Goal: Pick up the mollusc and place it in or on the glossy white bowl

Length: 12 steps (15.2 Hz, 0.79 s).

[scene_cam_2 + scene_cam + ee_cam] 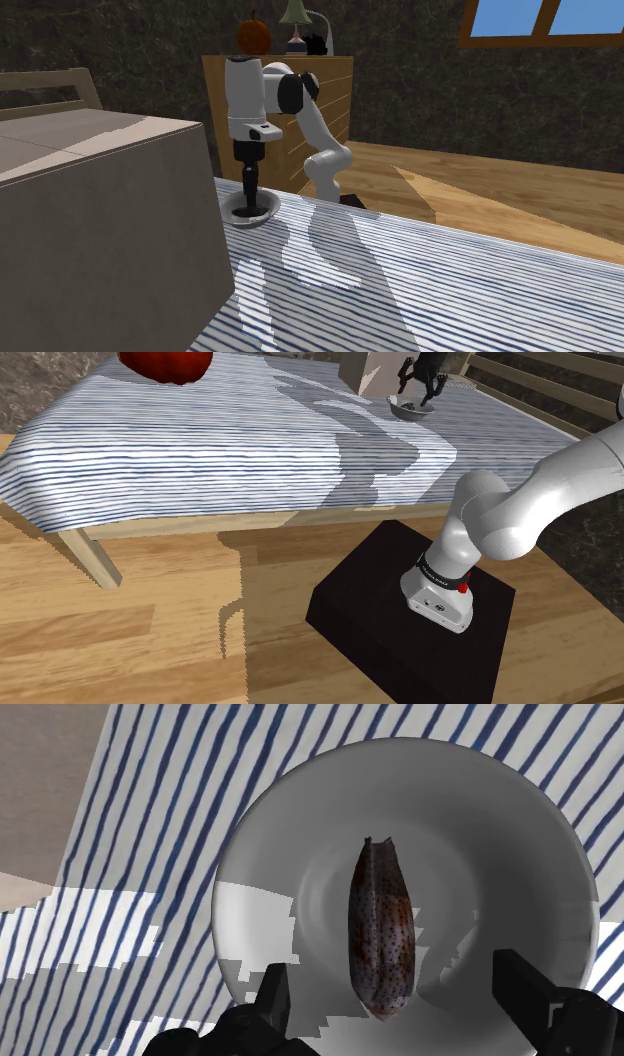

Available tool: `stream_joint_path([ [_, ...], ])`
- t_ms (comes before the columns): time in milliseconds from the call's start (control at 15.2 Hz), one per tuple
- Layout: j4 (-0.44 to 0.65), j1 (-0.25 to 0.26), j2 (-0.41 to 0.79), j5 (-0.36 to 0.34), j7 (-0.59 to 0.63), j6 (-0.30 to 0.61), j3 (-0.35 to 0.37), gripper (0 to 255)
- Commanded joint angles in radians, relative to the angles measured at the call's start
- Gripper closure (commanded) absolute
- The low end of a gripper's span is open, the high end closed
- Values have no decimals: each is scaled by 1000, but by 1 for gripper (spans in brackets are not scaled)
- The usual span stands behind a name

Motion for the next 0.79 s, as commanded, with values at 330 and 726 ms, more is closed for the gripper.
stream_joint_path([
  [330, 119, 3, 12, 30, -16, -117, 47, 0],
  [726, 119, 3, 12, 30, -16, -117, 47, 0],
])
